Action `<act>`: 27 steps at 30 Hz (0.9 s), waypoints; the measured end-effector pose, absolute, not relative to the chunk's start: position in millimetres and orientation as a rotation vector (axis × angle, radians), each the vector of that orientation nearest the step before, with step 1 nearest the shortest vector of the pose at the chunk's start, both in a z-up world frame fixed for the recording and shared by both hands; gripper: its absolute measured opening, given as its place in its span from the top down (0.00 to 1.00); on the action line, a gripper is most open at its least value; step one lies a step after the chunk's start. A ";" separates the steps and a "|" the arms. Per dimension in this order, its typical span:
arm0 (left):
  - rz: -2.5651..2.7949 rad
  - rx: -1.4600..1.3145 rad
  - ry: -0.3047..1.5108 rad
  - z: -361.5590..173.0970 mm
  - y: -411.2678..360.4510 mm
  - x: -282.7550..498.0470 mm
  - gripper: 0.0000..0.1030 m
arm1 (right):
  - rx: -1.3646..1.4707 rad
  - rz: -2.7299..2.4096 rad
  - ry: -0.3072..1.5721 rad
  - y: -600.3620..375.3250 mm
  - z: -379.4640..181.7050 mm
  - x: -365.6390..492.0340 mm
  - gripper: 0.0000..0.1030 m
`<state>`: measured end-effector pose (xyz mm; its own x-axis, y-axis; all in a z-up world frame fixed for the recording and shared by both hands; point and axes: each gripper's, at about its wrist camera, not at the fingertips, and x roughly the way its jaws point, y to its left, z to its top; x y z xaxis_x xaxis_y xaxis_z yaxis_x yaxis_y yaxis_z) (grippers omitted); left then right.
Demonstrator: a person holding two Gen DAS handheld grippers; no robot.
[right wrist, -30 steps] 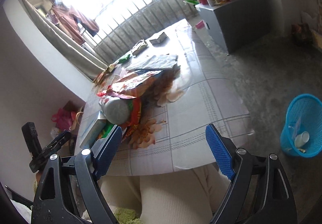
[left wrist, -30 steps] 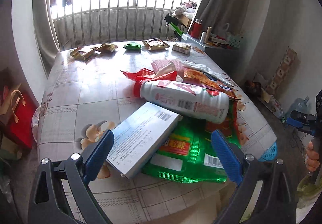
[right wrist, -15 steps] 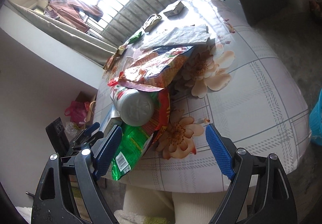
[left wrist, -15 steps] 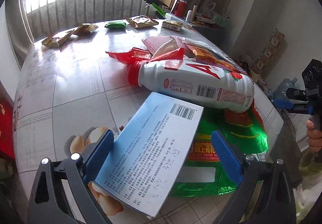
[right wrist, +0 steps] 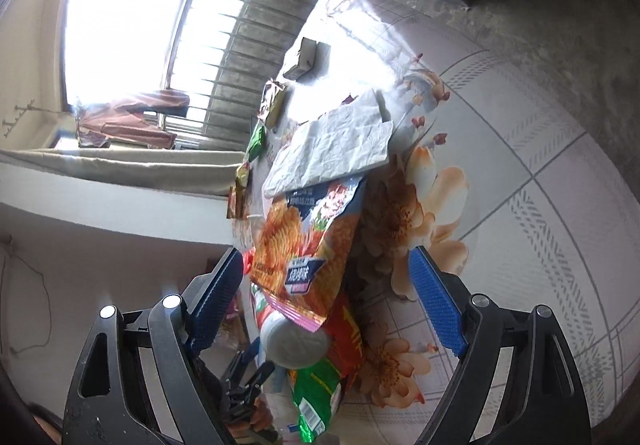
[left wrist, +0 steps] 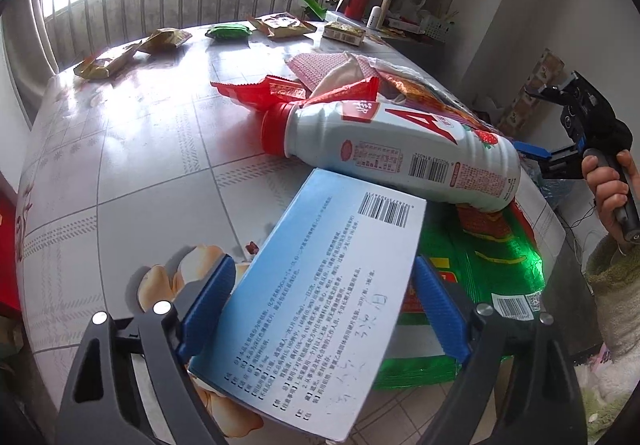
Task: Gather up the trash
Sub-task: 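Grasp the blue-white box with the left tool while the right tool grasps the white tissue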
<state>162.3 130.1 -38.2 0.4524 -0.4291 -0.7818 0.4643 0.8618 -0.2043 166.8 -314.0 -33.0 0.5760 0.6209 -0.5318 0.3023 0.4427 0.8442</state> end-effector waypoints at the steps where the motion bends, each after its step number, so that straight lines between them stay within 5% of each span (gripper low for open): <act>1: -0.550 0.046 0.952 -37.8 129.9 161.7 0.18 | 1.158 0.237 0.987 -316.5 -35.4 173.4 0.22; 10: -0.529 0.046 0.946 -36.6 133.6 158.2 0.21 | 1.140 0.151 1.064 -316.1 -55.1 219.5 0.37; 20: -0.500 -0.009 0.938 -33.1 142.4 156.0 0.25 | 1.098 0.099 1.034 -326.4 -59.9 218.6 0.90; 27: -0.482 -0.042 0.933 -28.8 148.8 153.1 0.26 | 1.091 0.165 0.918 -334.0 -32.8 211.5 0.99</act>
